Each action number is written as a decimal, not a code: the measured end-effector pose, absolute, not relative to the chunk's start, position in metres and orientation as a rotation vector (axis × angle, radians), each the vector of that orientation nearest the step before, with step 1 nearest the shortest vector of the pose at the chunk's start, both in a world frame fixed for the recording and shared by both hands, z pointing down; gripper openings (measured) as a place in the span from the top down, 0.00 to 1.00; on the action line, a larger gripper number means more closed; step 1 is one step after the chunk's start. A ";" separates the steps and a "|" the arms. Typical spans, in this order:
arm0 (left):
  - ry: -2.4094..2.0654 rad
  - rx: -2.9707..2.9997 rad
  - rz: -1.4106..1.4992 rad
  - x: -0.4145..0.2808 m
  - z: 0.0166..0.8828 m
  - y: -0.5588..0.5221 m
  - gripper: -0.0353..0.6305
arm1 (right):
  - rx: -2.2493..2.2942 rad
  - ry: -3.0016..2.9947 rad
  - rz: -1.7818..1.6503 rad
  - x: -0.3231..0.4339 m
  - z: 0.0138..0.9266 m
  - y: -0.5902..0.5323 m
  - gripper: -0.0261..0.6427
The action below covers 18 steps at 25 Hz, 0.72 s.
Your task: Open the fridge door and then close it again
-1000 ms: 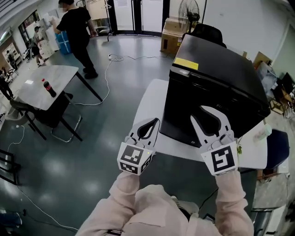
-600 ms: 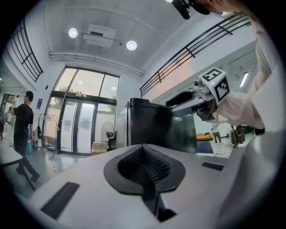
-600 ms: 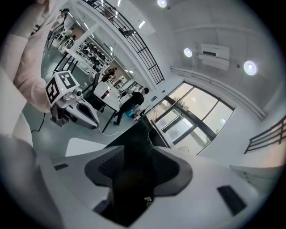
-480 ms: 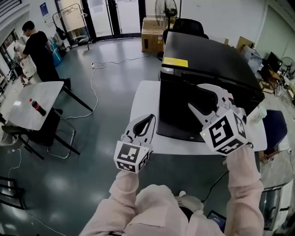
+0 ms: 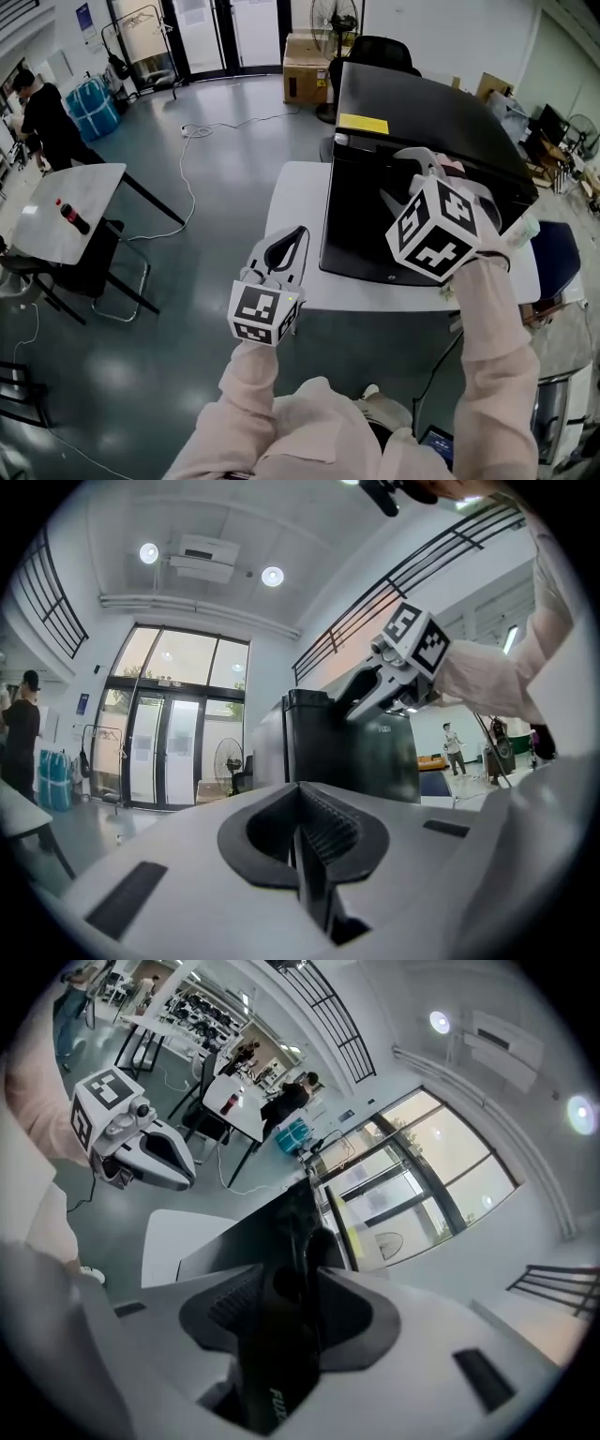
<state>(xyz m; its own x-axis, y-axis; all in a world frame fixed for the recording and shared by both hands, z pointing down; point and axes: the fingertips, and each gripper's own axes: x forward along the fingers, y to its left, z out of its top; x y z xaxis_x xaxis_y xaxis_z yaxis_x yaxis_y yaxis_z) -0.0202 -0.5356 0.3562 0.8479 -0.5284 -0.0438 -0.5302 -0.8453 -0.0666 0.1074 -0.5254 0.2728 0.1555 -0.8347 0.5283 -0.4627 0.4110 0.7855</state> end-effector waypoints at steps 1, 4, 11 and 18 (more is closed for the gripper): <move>0.854 -2.950 0.033 -0.021 0.358 -0.536 0.93 | 1.217 -1.459 -0.391 0.108 0.274 -0.526 0.69; 0.869 -2.963 0.034 -0.027 0.362 -0.535 0.93 | 1.211 -1.391 -0.398 0.106 0.277 -0.528 0.69; 0.893 -2.972 0.030 -0.044 0.365 -0.526 0.93 | 1.209 -1.259 -0.441 0.106 0.279 -0.528 0.67; 0.896 -2.976 0.005 -0.057 0.370 -0.518 0.93 | 1.217 -1.194 -0.445 0.105 0.280 -0.529 0.67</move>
